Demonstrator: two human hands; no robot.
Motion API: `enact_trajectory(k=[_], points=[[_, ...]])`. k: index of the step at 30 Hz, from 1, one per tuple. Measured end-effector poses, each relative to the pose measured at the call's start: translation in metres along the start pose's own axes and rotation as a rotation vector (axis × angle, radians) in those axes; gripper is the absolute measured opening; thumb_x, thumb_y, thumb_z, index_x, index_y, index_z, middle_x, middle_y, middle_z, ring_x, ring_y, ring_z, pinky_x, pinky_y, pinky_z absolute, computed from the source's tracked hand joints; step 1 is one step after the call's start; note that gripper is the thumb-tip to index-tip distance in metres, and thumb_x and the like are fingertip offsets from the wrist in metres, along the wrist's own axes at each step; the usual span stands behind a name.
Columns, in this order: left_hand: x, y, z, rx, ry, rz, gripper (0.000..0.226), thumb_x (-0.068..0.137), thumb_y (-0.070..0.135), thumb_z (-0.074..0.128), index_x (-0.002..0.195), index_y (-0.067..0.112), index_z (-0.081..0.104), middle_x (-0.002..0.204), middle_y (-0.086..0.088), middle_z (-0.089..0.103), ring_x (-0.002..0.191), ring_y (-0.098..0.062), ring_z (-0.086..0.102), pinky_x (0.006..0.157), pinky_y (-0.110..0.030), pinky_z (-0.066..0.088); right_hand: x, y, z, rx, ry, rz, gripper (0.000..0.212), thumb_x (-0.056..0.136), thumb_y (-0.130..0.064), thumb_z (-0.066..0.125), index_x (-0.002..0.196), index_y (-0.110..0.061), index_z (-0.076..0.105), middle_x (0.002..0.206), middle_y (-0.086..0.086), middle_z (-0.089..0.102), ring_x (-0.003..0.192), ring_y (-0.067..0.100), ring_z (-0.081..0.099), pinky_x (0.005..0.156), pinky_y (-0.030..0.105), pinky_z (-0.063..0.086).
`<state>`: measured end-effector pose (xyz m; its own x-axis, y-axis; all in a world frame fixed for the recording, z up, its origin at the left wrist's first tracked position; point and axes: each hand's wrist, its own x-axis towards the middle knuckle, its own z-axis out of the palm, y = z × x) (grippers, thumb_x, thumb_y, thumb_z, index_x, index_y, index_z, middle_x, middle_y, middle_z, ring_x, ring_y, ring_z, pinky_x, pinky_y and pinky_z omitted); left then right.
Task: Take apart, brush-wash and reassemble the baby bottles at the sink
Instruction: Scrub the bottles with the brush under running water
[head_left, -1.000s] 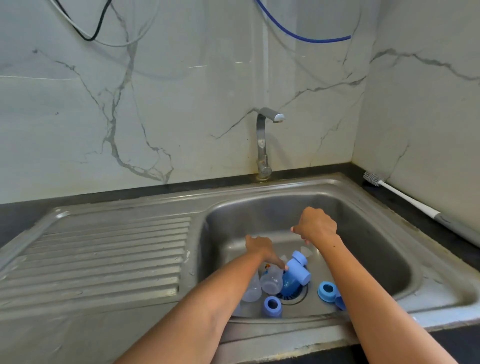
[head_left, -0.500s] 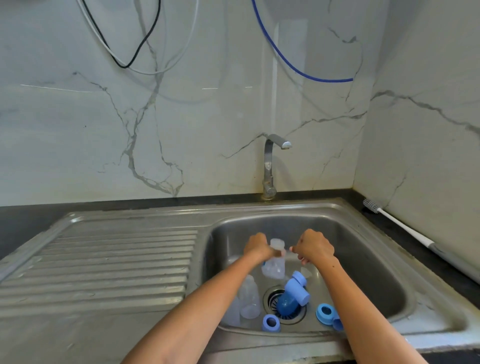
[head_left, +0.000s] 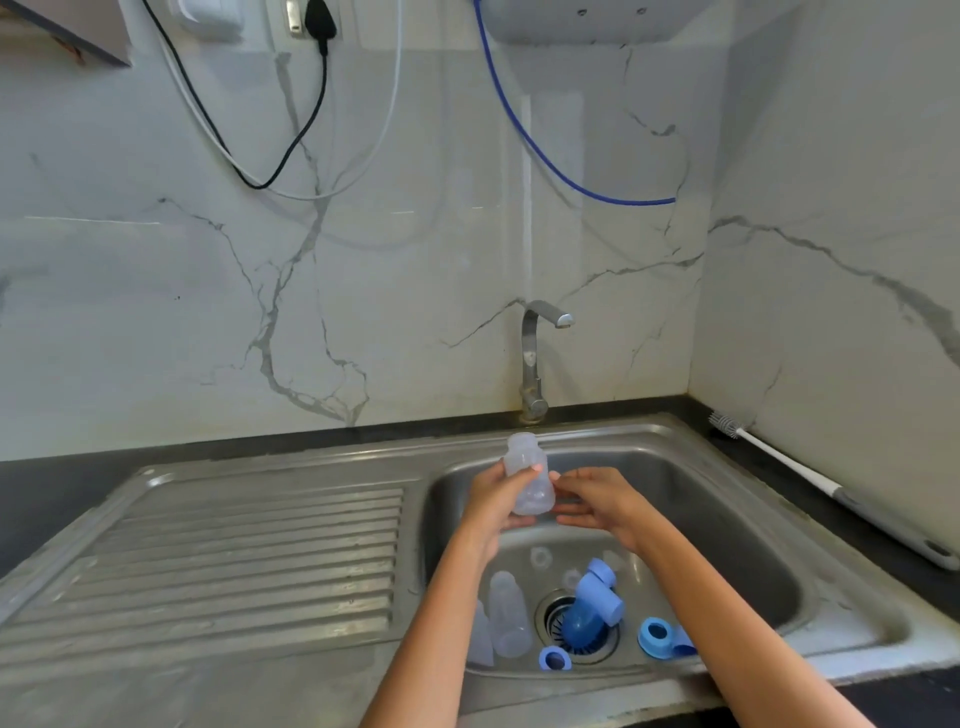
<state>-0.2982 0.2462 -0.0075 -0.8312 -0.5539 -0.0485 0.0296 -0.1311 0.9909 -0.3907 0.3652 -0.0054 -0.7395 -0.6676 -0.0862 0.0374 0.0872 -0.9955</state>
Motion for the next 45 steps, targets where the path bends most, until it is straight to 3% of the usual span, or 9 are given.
enact_trajectory(k=[5,9,13,17,21,28,32,37,45], points=[[0.003,0.002,-0.003,-0.031,-0.003,0.021,0.031,0.088,0.022,0.065,0.118,0.016,0.058,0.109,-0.01,0.066,0.098,-0.021,0.065,0.073,-0.03,0.056,0.005,0.004,-0.004,-0.022,0.036,-0.024,0.02,0.093,-0.021,0.063,0.104,-0.006,0.066,0.099,0.009,0.074,0.092,0.019,0.071,0.077,0.031,0.058],[0.008,-0.006,0.003,0.068,0.12,0.13,0.032,0.082,0.028,0.073,0.106,0.008,0.066,0.087,0.001,0.068,0.077,-0.007,0.062,0.059,-0.012,0.045,0.018,0.012,-0.015,-0.443,0.358,-0.144,0.012,0.093,-0.021,0.062,0.086,-0.013,0.068,0.081,0.004,0.07,0.078,0.015,0.067,0.075,0.031,0.055],[0.015,-0.01,0.0,0.064,0.151,0.235,0.03,0.077,0.025,0.078,0.1,0.009,0.068,0.09,-0.004,0.071,0.083,-0.014,0.066,0.061,-0.013,0.046,0.031,0.013,-0.018,-0.62,0.539,-0.211,0.017,0.093,-0.024,0.062,0.081,-0.013,0.067,0.075,0.004,0.066,0.071,0.015,0.061,0.069,0.027,0.047],[0.021,-0.009,-0.001,0.036,0.213,0.269,0.03,0.074,0.025,0.081,0.097,0.011,0.067,0.09,-0.002,0.071,0.081,-0.012,0.067,0.06,-0.013,0.048,0.062,0.004,-0.018,-0.755,0.518,-0.231,0.018,0.094,-0.024,0.06,0.092,-0.008,0.069,0.086,0.008,0.069,0.081,0.023,0.064,0.076,0.036,0.054],[0.027,-0.013,-0.003,0.055,0.244,0.288,0.024,0.073,0.027,0.082,0.088,0.015,0.067,0.084,0.002,0.071,0.075,-0.009,0.066,0.061,-0.015,0.049,0.098,-0.009,-0.007,-0.864,0.499,-0.32,0.037,0.093,-0.032,0.062,0.123,-0.01,0.06,0.117,0.008,0.064,0.104,0.025,0.062,0.086,0.037,0.052],[0.033,-0.017,-0.003,0.082,0.329,0.321,0.022,0.071,0.031,0.083,0.081,0.02,0.067,0.08,0.005,0.07,0.074,-0.008,0.065,0.062,-0.017,0.048,0.143,-0.015,0.019,-0.879,0.573,-0.277,0.062,0.092,-0.043,0.061,0.141,-0.011,0.042,0.136,0.014,0.048,0.121,0.03,0.052,0.092,0.039,0.047],[0.034,-0.019,-0.002,0.084,0.348,0.333,0.021,0.069,0.032,0.084,0.078,0.022,0.067,0.078,0.007,0.07,0.072,-0.007,0.065,0.063,-0.018,0.049,0.159,-0.01,0.028,-0.836,0.535,-0.262,0.051,0.091,-0.04,0.062,0.132,-0.013,0.05,0.127,0.013,0.055,0.112,0.029,0.057,0.089,0.037,0.048],[0.035,-0.022,-0.002,0.081,0.354,0.362,0.03,0.071,0.031,0.082,0.06,0.017,0.058,0.053,0.013,0.052,0.051,0.0,0.045,0.053,-0.013,0.038,0.175,-0.013,0.035,-0.748,0.557,-0.247,0.048,0.093,-0.033,0.062,0.13,-0.009,0.047,0.119,0.016,0.059,0.108,0.03,0.059,0.085,0.037,0.049],[0.04,-0.028,-0.004,0.097,0.363,0.345,0.024,0.07,0.035,0.082,0.071,0.014,0.069,0.071,-0.005,0.068,0.062,-0.012,0.058,0.061,-0.03,0.052,0.193,-0.016,0.037,-0.608,0.624,-0.285,0.023,0.093,-0.012,0.061,0.114,-0.003,0.061,0.108,0.015,0.065,0.098,0.028,0.064,0.083,0.032,0.051]])
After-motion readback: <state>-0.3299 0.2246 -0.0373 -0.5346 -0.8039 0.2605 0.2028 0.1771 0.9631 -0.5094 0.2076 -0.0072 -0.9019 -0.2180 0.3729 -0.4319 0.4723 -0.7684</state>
